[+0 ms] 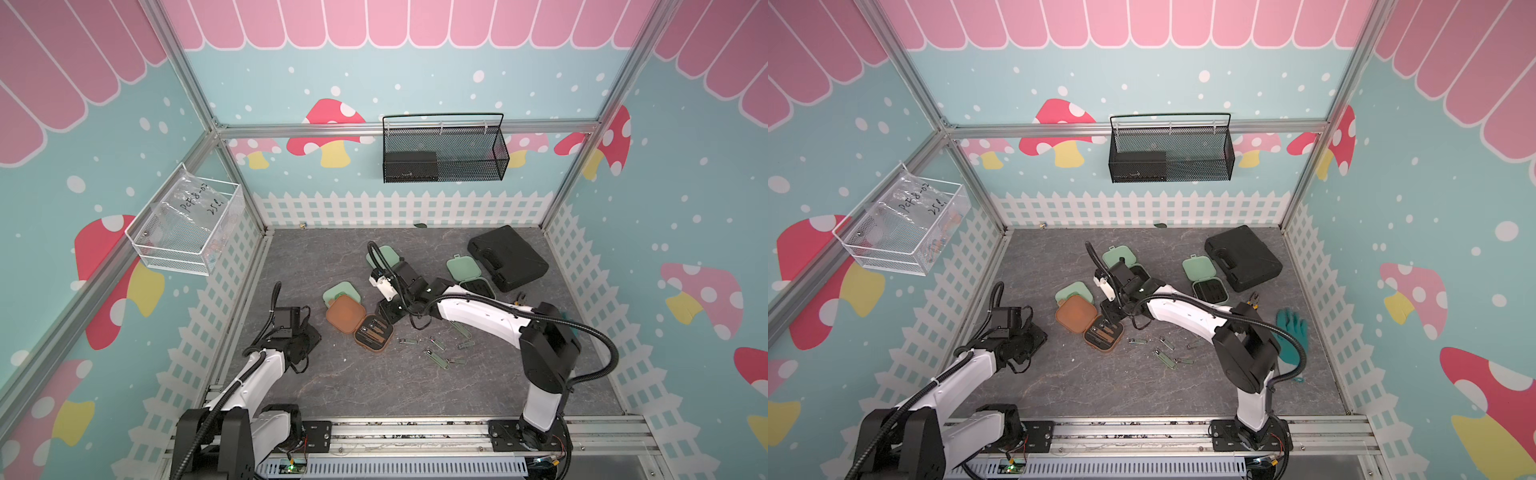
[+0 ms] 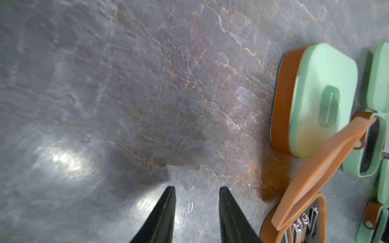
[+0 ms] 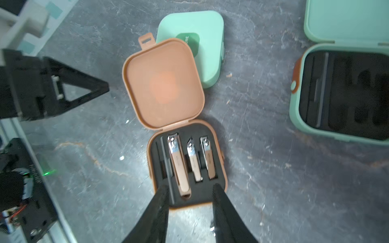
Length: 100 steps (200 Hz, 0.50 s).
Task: Organize nail clipper sets
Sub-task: Adjust the storage box at the center of the board, then close the storage box at the center of the board.
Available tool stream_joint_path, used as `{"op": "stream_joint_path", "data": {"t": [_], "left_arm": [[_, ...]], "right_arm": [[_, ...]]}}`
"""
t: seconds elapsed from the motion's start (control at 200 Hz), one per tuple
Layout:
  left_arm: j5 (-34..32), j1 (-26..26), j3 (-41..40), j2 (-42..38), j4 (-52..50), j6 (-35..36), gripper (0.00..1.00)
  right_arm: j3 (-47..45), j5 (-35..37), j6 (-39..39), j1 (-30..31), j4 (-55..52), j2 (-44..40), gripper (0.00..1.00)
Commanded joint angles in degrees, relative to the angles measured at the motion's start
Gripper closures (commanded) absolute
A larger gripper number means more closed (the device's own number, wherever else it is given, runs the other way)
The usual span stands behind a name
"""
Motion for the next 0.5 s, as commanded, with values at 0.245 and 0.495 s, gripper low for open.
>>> {"op": "stream_joint_path", "data": {"t": [0.245,0.495], "left_arm": [[19.0,3.7,1.6,16.5,29.4,-0.6,0.61],[24.2,3.7,0.5,21.7,38.6,-2.7,0.61]], "right_arm": [[-18.5,-12.4,20.5,-0.4,17.7,-8.0,0.54],[-22.6,-13.6,26.4,-1.0,24.8,-6.1,0.51]]}}
